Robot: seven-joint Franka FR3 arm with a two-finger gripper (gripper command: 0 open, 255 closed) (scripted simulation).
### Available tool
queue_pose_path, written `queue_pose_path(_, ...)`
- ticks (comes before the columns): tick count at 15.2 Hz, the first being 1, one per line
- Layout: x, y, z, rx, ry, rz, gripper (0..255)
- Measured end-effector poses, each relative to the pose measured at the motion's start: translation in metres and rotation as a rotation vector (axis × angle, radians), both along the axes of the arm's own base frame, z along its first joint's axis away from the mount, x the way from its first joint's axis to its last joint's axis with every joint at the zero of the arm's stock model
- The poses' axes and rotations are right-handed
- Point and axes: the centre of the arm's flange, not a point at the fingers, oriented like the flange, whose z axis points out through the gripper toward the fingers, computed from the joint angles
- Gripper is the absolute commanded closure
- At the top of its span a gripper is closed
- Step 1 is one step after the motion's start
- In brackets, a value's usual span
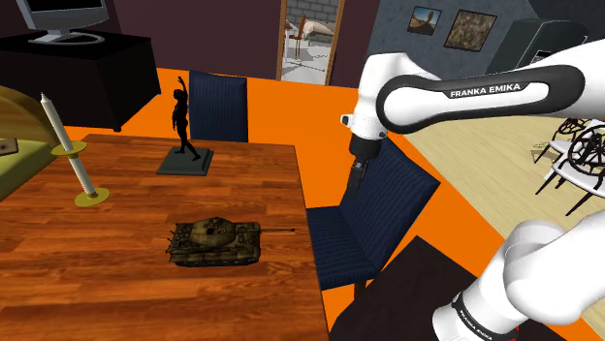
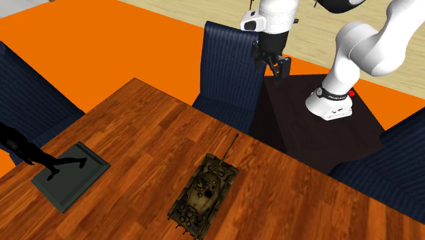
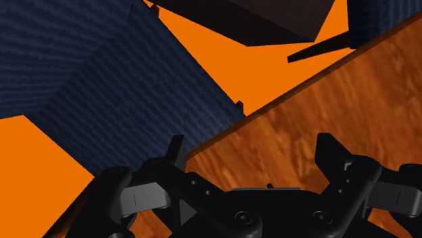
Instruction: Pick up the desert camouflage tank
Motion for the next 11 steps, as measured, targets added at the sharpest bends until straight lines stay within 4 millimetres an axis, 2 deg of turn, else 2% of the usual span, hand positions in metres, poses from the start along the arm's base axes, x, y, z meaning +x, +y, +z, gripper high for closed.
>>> queue_pose_path(6,0.047,0.053,-0.031,-0.005,-0.045,0.135,0)
queue_pose_path(11,0.076,0.1,-0.06,-0.008,-0.082,0.248,0)
